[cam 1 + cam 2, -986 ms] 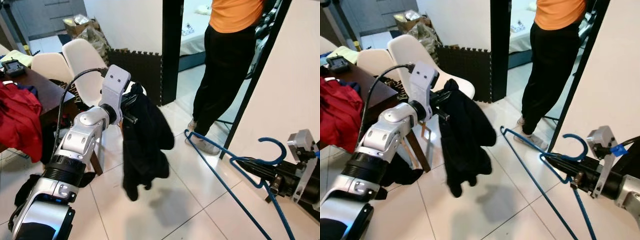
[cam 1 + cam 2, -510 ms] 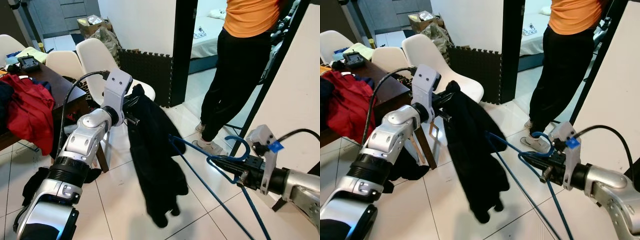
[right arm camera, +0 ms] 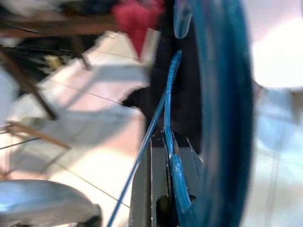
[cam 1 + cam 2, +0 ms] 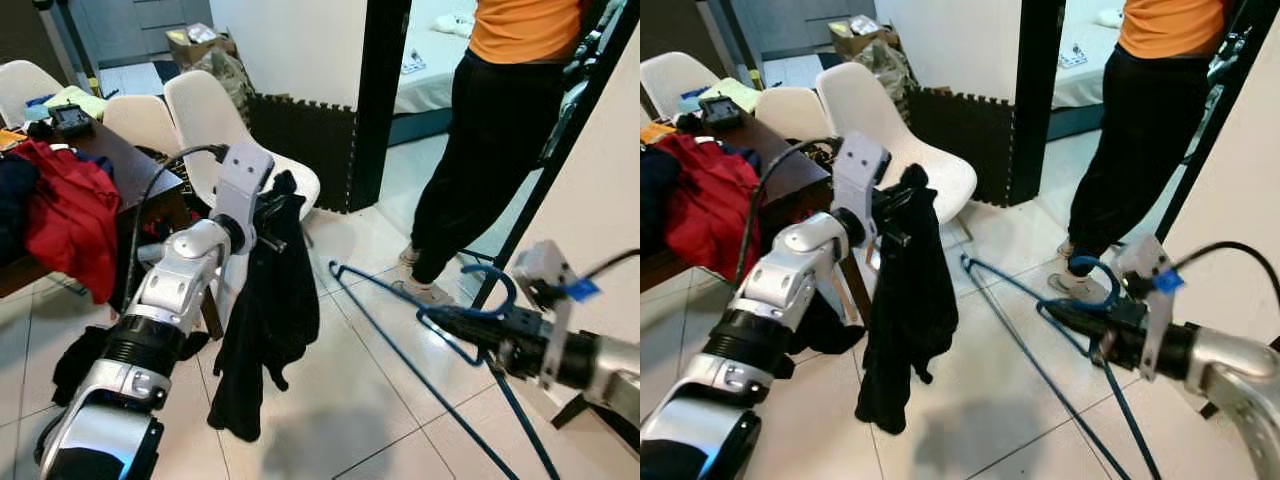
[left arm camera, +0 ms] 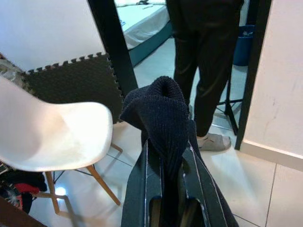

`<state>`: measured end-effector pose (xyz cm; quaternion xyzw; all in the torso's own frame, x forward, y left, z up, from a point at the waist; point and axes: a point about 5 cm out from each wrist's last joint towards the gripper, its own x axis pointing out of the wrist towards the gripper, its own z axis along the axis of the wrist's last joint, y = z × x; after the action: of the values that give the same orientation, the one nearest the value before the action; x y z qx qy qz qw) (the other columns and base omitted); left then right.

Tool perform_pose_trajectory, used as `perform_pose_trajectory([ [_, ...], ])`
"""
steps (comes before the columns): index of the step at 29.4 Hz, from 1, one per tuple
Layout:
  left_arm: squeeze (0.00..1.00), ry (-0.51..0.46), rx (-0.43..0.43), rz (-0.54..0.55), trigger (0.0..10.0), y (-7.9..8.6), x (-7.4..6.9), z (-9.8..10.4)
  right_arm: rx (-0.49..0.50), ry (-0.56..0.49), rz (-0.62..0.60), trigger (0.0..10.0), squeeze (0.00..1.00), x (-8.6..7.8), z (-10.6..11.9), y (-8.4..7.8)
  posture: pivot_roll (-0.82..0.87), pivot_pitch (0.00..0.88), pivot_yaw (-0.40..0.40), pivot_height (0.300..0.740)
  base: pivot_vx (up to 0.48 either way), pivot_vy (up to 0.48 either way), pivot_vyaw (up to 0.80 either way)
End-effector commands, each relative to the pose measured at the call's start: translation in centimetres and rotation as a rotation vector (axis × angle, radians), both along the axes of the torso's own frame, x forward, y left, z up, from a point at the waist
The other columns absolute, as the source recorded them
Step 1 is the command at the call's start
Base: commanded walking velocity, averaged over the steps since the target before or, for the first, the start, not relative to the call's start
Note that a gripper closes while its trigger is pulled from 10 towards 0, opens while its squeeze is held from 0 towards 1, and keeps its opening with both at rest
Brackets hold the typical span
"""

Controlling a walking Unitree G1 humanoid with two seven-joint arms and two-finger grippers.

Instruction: Hang hanger

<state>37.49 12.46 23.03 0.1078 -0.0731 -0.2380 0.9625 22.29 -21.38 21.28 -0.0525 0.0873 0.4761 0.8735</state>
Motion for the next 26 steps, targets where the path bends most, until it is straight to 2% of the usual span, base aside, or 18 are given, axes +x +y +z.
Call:
perform_pose_trajectory([
  [1, 0.0, -0.022, 0.007, 0.001, 10.0, 0.3, 0.0, 0.3, 0.002, 0.004, 0.03, 10.0, 0.0, -0.2, 0.1, 0.6, 0.02, 0.02, 0.038, 0.74, 0.0, 0.0, 0.0],
  [5, 0.0, -0.021, 0.005, -0.005, 10.0, -0.2, -0.1, 0.2, -0.032, 0.007, 0.01, 10.0, 0.0, 0.4, -0.6, 1.4, 0.03, 0.02, 0.037, 0.74, 0.0, 0.0, 0.0],
  [7, 0.0, -0.018, 0.001, -0.016, 10.0, -0.7, -0.1, 0.0, -0.052, 0.002, -0.049, 10.0, 0.0, 1.5, -1.1, 1.8, 0.03, 0.02, 0.039, 0.74, 0.0, 0.0, 0.0],
  [9, 0.0, -0.018, 0.001, -0.016, 10.0, -0.7, -0.1, 0.0, -0.052, 0.002, -0.049, 10.0, 0.0, 1.5, -1.1, 1.8, 0.03, 0.02, 0.039, 0.74, 0.0, 0.0, 0.0],
  [13, 0.0, -0.013, -0.01, -0.037, 10.0, -1.4, -0.3, -0.2, -0.076, 0.026, -0.138, 10.0, 0.0, 2.7, -1.7, 1.6, 0.02, 0.02, 0.04, 0.74, 0.0, 0.0, 0.0],
  [22, 0.0, -0.023, -0.026, -0.059, 10.0, -2.2, -0.4, 0.2, -0.078, 0.046, -0.19, 10.0, 0.0, 3.3, -2.1, 1.6, 0.02, 0.021, 0.041, 0.74, 0.0, 0.0, 0.0],
  [26, 0.0, -0.028, -0.027, -0.099, 10.0, -3.5, -0.7, 0.2, -0.056, 0.049, -0.186, 10.0, 0.0, 3.5, -2.1, 2.3, 0.02, 0.019, 0.043, 0.74, 0.0, 0.0, 0.0],
])
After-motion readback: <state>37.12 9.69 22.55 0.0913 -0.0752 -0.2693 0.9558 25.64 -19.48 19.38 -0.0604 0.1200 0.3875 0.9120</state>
